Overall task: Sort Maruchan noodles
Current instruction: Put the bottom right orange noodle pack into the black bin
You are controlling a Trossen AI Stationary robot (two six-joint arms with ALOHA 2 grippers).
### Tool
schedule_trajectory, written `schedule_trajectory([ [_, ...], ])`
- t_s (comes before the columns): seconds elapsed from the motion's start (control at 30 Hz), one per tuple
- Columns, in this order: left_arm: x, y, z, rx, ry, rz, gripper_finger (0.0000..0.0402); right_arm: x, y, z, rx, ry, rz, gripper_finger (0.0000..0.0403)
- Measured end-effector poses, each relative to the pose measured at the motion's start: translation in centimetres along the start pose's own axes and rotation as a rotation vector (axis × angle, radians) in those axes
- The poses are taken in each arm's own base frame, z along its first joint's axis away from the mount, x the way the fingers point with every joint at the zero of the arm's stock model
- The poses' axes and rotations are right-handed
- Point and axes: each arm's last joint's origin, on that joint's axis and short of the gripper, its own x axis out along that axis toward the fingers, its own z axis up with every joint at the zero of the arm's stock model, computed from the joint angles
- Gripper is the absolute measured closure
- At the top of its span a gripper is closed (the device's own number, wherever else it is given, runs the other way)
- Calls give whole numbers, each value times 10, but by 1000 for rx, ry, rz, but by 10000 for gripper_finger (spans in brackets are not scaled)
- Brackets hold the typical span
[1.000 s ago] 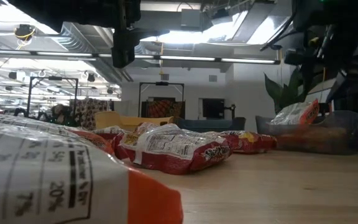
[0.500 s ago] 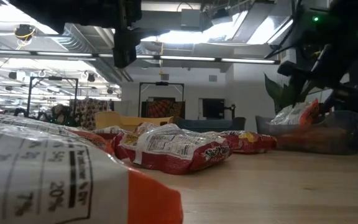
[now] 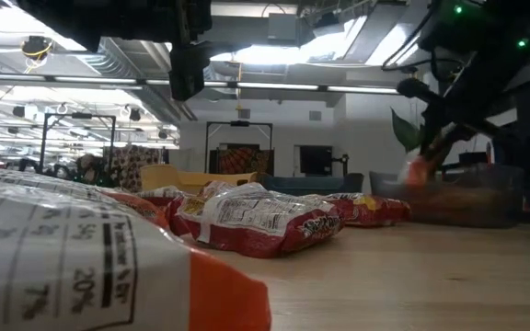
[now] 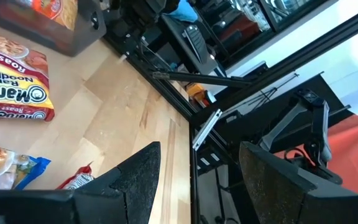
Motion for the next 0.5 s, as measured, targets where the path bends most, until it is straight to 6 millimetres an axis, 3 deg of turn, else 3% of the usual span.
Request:
schedule_trajectory([
  [0.1, 0, 0, 0, 0, 0, 0, 187, 0, 6, -2, 1, -11, 59, 397],
  [0.5, 0, -1, 0, 11, 13, -16, 187, -1, 15, -4, -97, -53, 154, 341],
])
